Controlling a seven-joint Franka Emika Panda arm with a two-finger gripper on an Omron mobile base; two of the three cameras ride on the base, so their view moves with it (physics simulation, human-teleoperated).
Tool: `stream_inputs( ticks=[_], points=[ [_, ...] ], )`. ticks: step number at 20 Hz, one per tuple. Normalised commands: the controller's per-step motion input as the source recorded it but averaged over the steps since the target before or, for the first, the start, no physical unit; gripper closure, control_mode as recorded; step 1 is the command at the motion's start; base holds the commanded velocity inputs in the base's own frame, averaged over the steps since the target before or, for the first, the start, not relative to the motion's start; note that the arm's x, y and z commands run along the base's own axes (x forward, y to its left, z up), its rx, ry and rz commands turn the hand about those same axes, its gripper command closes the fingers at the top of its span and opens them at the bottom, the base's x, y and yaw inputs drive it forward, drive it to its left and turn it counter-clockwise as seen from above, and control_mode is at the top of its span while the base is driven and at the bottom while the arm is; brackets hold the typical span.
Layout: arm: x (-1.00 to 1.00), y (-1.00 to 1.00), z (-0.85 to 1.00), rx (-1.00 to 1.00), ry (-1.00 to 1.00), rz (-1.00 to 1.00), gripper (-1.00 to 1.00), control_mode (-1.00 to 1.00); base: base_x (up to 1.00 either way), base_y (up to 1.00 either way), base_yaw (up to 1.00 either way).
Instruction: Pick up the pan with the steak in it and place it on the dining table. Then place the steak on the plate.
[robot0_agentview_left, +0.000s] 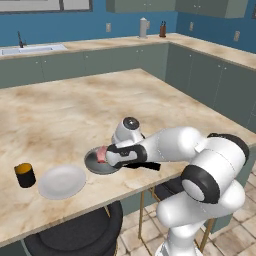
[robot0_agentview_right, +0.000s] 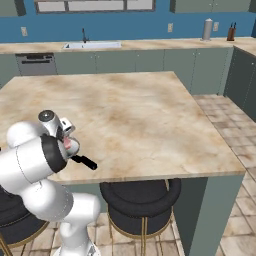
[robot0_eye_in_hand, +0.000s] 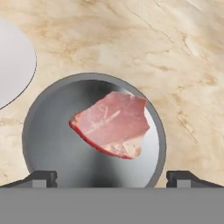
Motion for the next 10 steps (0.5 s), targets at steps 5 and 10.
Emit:
stream_inputs(
  ticks=[5, 10],
  points=[
    [0.00, 0.02, -0.05, 0.00, 0.00, 0.00, -1.00, -1.00, 0.00, 0.00, 0.00],
    [0.00, 0.09, -0.15, 0.00, 0.00, 0.00, -1.00, -1.00, 0.00, 0.00, 0.00]
  ],
)
